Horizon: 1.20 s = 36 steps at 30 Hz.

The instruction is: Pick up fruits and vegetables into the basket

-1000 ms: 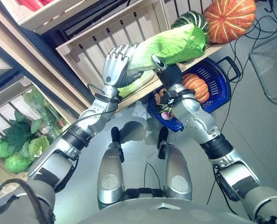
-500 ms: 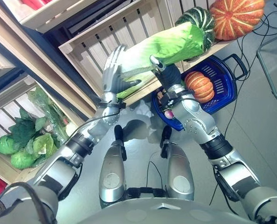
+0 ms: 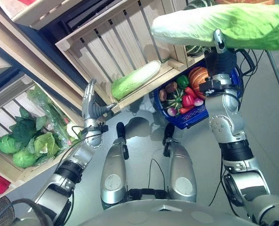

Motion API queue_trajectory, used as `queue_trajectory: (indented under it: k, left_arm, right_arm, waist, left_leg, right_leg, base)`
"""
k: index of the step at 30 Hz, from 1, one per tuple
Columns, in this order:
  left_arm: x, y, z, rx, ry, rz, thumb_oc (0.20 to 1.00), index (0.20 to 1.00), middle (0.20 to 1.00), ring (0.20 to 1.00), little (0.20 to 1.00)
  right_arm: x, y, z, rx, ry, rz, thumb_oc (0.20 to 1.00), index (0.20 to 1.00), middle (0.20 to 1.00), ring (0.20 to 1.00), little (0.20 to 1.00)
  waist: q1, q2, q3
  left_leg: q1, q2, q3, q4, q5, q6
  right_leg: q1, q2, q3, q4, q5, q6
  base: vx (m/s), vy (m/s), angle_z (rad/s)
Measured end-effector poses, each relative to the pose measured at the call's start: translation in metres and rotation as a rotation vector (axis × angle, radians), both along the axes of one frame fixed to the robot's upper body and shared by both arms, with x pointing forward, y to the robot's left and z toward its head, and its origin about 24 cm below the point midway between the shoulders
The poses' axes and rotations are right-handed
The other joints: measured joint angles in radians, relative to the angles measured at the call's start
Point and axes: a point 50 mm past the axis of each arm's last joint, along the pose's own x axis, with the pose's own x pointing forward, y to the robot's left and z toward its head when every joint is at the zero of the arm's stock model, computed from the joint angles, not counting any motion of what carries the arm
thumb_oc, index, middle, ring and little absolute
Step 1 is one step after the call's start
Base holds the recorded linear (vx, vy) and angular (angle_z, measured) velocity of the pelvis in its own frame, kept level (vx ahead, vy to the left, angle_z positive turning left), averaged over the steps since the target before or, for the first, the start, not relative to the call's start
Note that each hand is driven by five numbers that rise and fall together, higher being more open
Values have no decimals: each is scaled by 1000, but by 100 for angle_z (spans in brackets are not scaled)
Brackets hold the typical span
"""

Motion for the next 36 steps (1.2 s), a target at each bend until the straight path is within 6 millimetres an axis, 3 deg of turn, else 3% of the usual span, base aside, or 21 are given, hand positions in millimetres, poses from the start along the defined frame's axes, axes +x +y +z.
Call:
queue_trajectory:
  k: [11,20,25,32,36]
  left_arm:
    - [-16,13,-13,-5,97,-92,1000,1000,1000,1000,1000]
    - [-9,12,13,3,-22,-110,1000,1000,1000,1000,1000]
    - [-3,6,35,-15,-129,-124,1000,1000,1000,1000,1000]
    - [11,-9,75,-29,-286,-174,1000,1000,1000,1000,1000]
    - [19,-13,101,3,-358,-200,1000,1000,1000,1000,1000]
  right_arm:
    - [-13,-69,-20,-139,119,-575,200,200,200,200,200]
    - [1,-104,-26,-199,301,-803,200,200,200,200,200]
    - [12,-108,-21,-135,336,-791,200,200,200,200,200]
    - [40,-116,-43,123,504,-512,200,200,200,200,200]
    - [59,-109,-51,209,568,-322,200,200,200,200,200]
  waist:
    - [-25,-2,5]
    - [-22,9,11]
    - [-17,30,21]
    - [23,54,27]
    - [41,57,27]
  left_leg:
    - [-105,2,21,7,2,1]
    - [-228,-3,27,40,9,2]
    - [-283,-17,28,43,23,8]
    - [-351,-17,18,67,32,3]
    - [-399,-22,-4,86,40,-1]
  right_leg:
    - [-132,-4,11,32,0,-1]
    - [-281,-22,18,104,-9,-15]
    - [-355,-37,34,138,-10,-17]
    - [-429,-43,31,187,-21,-32]
    - [-475,-55,21,227,-33,-41]
  base:
    - [-48,-43,-5]
    - [-32,-46,-2]
    - [-12,-27,3]
    - [-6,-84,3]
    - [3,-94,12]
